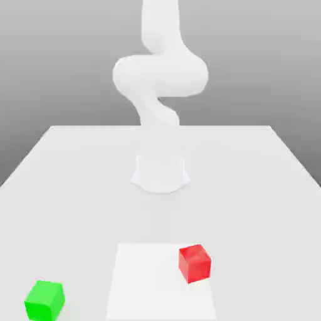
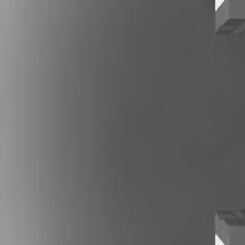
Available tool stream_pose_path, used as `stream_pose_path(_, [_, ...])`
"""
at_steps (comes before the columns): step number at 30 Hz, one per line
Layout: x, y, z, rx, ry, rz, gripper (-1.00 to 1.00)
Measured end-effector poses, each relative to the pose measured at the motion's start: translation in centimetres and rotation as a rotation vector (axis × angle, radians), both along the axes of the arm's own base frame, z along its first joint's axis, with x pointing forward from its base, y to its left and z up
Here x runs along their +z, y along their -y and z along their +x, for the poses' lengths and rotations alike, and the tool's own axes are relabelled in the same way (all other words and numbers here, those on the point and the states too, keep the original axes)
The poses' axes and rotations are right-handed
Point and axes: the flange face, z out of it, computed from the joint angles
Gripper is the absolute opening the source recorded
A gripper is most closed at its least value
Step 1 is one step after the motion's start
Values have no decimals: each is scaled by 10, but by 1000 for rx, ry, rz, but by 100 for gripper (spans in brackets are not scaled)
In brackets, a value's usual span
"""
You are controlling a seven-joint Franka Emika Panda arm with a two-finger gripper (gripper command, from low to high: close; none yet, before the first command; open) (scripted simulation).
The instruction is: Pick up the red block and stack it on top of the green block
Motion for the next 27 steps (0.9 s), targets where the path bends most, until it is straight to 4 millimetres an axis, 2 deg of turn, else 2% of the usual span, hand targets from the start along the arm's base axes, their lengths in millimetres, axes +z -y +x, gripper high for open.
stream_pose_path(2, [-48, -7, 26, 33, -77, -10, 0])
stream_pose_path(5, [-118, -19, 52, 78, -183, -25, 0])
stream_pose_path(10, [-234, -38, 68, 153, -356, -55, 0])
stream_pose_path(14, [-325, -52, 58, 213, -493, -83, 0])
stream_pose_path(19, [-428, -64, 21, 292, -664, -124, 0])
stream_pose_path(21, [-456, -65, 12, 305, -696, -132, 0])
stream_pose_path(26, [-510, -64, 9, 307, -706, -133, 0])
stream_pose_path(27, [-516, -64, 8, 308, -707, -133, -100])
